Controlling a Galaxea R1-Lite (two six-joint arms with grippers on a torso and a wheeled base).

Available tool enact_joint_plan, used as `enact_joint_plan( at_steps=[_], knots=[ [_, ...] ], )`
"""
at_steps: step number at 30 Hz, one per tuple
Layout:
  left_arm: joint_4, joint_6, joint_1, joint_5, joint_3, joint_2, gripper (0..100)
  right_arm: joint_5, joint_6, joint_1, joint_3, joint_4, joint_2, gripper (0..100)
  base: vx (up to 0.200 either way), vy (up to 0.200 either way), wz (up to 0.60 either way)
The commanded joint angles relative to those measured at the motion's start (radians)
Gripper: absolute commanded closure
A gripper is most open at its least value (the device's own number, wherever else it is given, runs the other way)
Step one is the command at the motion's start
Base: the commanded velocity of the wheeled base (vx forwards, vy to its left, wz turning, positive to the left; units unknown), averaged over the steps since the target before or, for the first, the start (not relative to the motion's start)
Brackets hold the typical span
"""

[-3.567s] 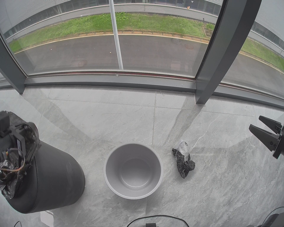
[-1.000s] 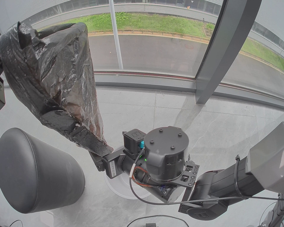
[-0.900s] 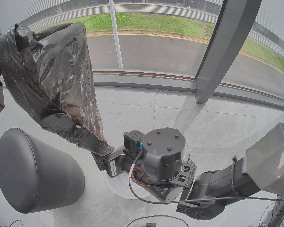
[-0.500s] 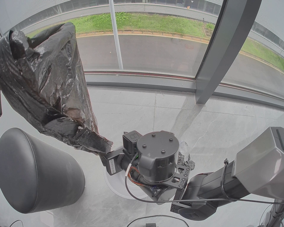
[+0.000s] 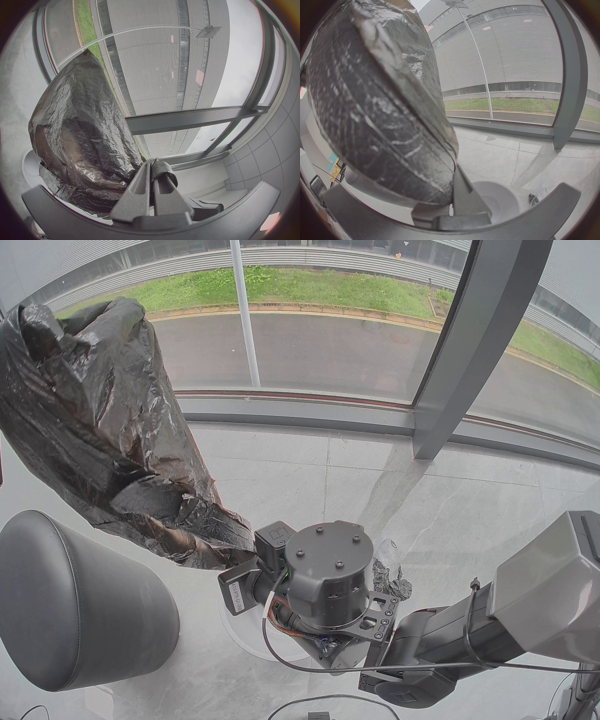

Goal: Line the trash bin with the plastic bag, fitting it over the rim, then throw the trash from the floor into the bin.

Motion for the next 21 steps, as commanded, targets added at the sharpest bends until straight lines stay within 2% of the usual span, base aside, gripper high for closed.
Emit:
enact_joint_plan(
  at_steps=[1,2,4,6,8,9,10,11,13,14,18,19,20,21],
  knots=[
    [-0.001,0.008,0.0,0.002,0.005,0.0,100,0.001,-0.033,-0.007,0.018,0.059,-0.064,100,0.0,0.0,0.0],
    [-0.001,0.011,0.003,0.004,0.01,0.003,100,0.006,-0.067,-0.012,0.035,0.12,-0.097,100,0.0,0.0,0.0],
    [0.004,0.037,0.011,0.01,0.015,0.012,100,0.015,-0.079,-0.033,0.044,0.244,-0.177,100,0.0,0.0,0.0],
    [0.012,0.109,0.028,0.014,0.034,0.023,100,0.027,-0.082,-0.062,0.038,0.396,-0.26,100,0.0,0.0,0.0],
    [0.013,0.134,0.034,0.014,0.041,0.028,100,0.034,-0.081,-0.07,0.034,0.436,-0.281,100,0.0,0.0,0.0],
    [0.015,0.327,0.077,0.031,0.1,0.051,100,0.063,-0.078,-0.121,-0.04,0.744,-0.393,100,0.0,0.0,0.0],
    [0.015,0.398,0.089,0.042,0.122,0.061,100,0.069,-0.07,-0.138,-0.078,0.864,-0.421,100,0.0,0.0,0.0],
    [0.015,0.435,0.092,0.05,0.131,0.069,100,0.075,-0.064,-0.145,-0.1,0.924,-0.433,100,0.0,0.0,0.0],
    [0.012,0.597,0.104,0.126,0.174,0.114,100,0.133,-0.006,-0.185,-0.227,1.204,-0.475,100,0.0,0.0,0.0],
    [0.005,0.66,0.104,0.175,0.189,0.133,100,0.185,0.017,-0.202,-0.282,1.315,-0.485,100,0.0,0.0,0.0],
    [-0.002,0.841,0.101,0.327,0.228,0.173,100,0.376,0.048,-0.253,-0.442,1.579,-0.492,100,0.0,0.0,0.0],
    [-0.002,0.849,0.101,0.333,0.229,0.173,100,0.38,0.05,-0.253,-0.447,1.586,-0.492,100,0.0,0.0,0.0],
    [-0.013,0.89,0.098,0.378,0.249,0.166,100,0.414,0.053,-0.27,-0.499,1.668,-0.487,100,0.0,0.0,0.0],
    [-0.013,0.893,0.098,0.379,0.251,0.164,100,0.414,0.053,-0.271,-0.503,1.674,-0.487,100,0.0,0.0,0.0]
  ],
)
